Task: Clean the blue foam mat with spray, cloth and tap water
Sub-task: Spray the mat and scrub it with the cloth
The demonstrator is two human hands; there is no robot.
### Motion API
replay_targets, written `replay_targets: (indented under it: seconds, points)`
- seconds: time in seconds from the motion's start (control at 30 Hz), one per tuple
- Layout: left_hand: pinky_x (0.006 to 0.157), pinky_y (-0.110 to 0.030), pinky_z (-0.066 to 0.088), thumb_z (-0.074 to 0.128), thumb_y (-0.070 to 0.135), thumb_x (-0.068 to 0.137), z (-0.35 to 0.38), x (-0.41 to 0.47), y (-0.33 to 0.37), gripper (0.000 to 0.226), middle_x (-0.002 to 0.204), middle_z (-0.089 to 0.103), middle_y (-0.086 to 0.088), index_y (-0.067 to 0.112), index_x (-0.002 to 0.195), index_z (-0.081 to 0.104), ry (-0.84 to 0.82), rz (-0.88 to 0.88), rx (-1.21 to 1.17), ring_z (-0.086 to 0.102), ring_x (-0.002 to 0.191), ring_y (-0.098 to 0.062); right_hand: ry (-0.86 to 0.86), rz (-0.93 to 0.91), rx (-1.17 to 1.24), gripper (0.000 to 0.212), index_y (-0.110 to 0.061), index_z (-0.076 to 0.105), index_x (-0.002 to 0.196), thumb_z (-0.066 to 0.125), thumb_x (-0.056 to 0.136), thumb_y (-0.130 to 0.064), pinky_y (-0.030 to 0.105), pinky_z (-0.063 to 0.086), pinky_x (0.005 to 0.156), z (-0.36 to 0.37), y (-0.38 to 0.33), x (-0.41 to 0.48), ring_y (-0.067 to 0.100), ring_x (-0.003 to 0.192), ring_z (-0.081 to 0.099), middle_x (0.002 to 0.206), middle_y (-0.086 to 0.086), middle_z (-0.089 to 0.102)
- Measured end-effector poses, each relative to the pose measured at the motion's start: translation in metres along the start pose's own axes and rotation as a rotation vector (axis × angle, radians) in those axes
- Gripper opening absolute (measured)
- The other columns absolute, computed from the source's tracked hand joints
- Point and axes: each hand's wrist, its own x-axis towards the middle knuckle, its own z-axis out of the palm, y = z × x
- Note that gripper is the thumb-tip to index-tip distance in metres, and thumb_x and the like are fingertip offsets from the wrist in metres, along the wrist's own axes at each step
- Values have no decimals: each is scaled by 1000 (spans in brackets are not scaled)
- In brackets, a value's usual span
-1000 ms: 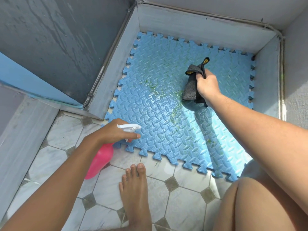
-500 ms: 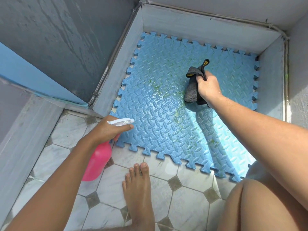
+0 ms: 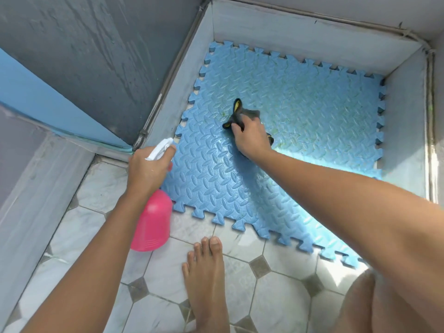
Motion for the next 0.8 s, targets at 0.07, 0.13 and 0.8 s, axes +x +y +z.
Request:
replay_targets:
  seconds: [0.07,0.13,0.8]
  points:
    - [67,-33,53,65,50,87,-1,-1,1,47,63,72,-6,9,67,72,6,16,-2,60,52,-12,-19,-102,-188,46,-23,53,142,48,101,-43,49,50,95,33,-17,-17,34,123,46,135,13,50]
    - [61,-27,47,65,47,89,-1,0,0,44,62,70,-4,9,69,73,18,35,11,53,45,-3,-37,-282,-309,48,-23,50,144,51,99,-39,49,55,84,57,-30,-42,32,116,48,130,11,51]
    - [72,-39,58,65,47,87,-7,-2,-5,43,62,72,-2,11,64,71,10,22,-4,71,65,-25,-107,-440,-413,42,-21,58,132,60,91,-10,39,50,66,60,-50,-30,32,94,62,116,9,54]
